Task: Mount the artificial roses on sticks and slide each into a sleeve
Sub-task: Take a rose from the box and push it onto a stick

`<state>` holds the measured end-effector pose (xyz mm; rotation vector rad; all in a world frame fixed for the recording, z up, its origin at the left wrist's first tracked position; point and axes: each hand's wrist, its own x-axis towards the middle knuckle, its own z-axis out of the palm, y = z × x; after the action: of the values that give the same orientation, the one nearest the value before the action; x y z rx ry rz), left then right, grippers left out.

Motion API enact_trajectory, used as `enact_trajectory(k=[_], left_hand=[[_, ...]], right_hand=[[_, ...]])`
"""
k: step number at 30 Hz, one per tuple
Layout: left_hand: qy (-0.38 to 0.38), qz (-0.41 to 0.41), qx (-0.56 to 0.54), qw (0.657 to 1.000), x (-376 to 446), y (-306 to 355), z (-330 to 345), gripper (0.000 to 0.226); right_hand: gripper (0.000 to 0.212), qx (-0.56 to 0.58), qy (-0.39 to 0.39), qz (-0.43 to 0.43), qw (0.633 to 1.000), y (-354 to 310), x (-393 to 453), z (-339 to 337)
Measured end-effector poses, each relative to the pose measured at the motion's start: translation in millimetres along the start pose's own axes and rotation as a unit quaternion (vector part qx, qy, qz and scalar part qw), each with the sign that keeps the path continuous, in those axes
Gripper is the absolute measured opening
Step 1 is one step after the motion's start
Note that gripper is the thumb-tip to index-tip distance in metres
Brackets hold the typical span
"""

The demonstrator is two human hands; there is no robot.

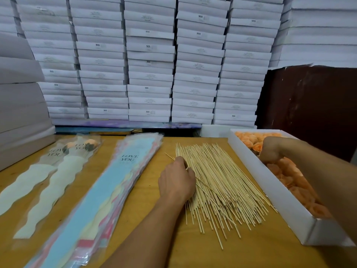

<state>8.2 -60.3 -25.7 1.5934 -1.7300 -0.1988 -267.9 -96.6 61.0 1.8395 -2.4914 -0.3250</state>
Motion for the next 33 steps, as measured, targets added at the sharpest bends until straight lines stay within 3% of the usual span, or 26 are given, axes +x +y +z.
enact_trajectory(k=[6, 11, 17, 21, 24, 29, 33], left_hand=[[-0.008, 0.001, 0.002, 1.000, -0.2, 0.5, -0.5, 0.015], [-0.019, 0.004, -0.026, 0.999, -0.7, 1.3, -0.7, 0.016], [-0.067, 0.032, -0.247, 0.966, -2.3, 6.8, -3.5, 0.030], [-0.120, 0.068, -0.363, 0.921, -4.2, 12.9, -6.4, 0.050], [-0.105, 0.085, -0.357, 0.924, -3.9, 11.4, -6.7, 0.036], [-0.098, 0.037, -0.371, 0.923, 1.5, 2.9, -4.9, 0.023], [-0.078, -0.016, -0.379, 0.922, 3.4, 1.5, -1.8, 0.013]], right_hand=[[0.024, -0.004, 0.020, 0.034, 0.999, -2.5, -10.3, -12.4], [0.019, 0.065, 0.142, 0.079, 0.985, -7.6, -22.8, -25.5], [0.025, 0.151, 0.236, -0.018, 0.960, -52.0, -62.7, -45.6], [0.032, 0.237, 0.173, -0.117, 0.949, -101.9, -91.0, -33.2], [0.039, 0.238, 0.148, -0.132, 0.951, -128.3, -96.3, -20.5], [0.044, 0.276, 0.108, -0.154, 0.942, -136.8, -90.9, -15.2], [0.058, 0.451, 0.030, -0.140, 0.881, -132.6, -80.0, -12.0]])
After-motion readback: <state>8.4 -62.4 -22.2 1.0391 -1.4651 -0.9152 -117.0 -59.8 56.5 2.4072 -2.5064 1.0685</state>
